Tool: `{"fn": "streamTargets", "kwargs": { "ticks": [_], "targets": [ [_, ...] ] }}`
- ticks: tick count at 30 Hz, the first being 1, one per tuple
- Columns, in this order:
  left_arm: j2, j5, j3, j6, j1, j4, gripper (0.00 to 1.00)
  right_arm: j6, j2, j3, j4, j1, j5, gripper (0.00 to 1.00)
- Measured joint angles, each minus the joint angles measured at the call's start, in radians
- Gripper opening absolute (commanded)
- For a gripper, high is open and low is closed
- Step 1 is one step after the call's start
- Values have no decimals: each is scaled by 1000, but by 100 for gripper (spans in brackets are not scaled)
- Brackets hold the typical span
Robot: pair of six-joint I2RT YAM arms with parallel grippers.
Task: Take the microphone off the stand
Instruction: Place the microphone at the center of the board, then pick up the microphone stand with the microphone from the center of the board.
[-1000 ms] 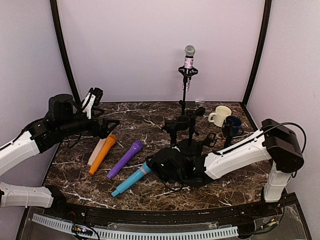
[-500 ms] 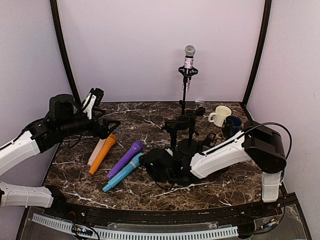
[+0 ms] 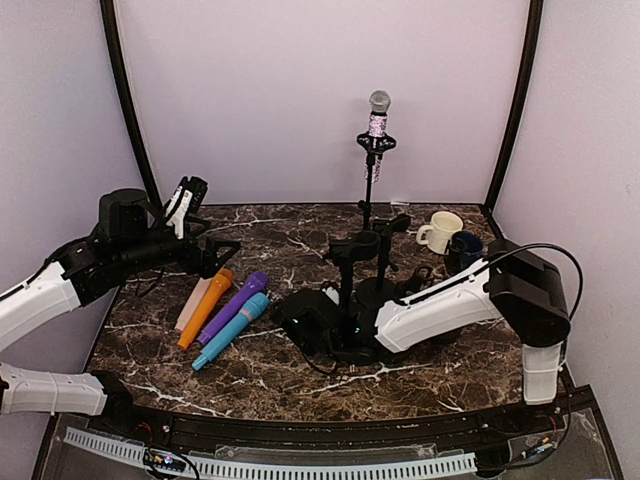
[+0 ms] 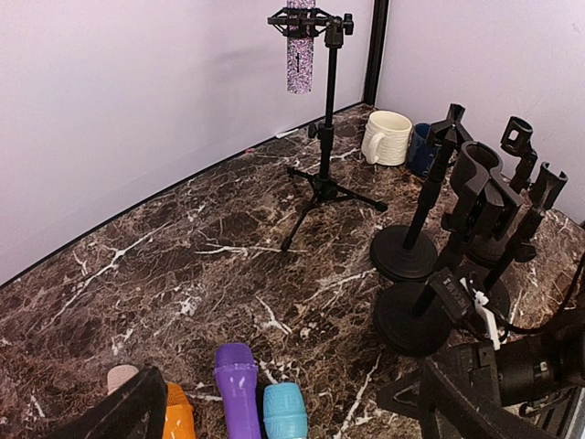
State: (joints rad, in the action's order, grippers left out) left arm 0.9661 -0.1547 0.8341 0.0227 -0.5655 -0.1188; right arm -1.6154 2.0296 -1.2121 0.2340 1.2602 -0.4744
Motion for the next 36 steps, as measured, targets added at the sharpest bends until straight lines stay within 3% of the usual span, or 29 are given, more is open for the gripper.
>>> {"fn": "streamTargets", "kwargs": {
  "ticks": [9, 16, 20, 23, 27, 31, 36],
  "targets": [
    [-22, 83, -11, -1, 6, -1, 99, 186, -180, -3, 0, 100, -71, 80],
    [-17, 83, -11, -15, 80, -1, 99, 487, -343, -86, -103, 219, -193, 87],
    [-6, 82, -11, -30, 118, -1, 99, 667, -476, -92, -195, 214, -260, 90],
    [1, 93, -11, -30, 123, -2, 99, 771, -562, -139, -322, 127, -254, 90],
    [4, 131, -11, -15, 123, -3, 99, 867, -615, -218, -476, -80, -199, 90],
    [12, 163, -11, 1, 123, -3, 98, 992, -607, -288, -595, -314, -62, 89],
    [47, 187, -11, 16, 123, -3, 98, 1149, -533, -352, -623, -530, 170, 86]
  ]
}}
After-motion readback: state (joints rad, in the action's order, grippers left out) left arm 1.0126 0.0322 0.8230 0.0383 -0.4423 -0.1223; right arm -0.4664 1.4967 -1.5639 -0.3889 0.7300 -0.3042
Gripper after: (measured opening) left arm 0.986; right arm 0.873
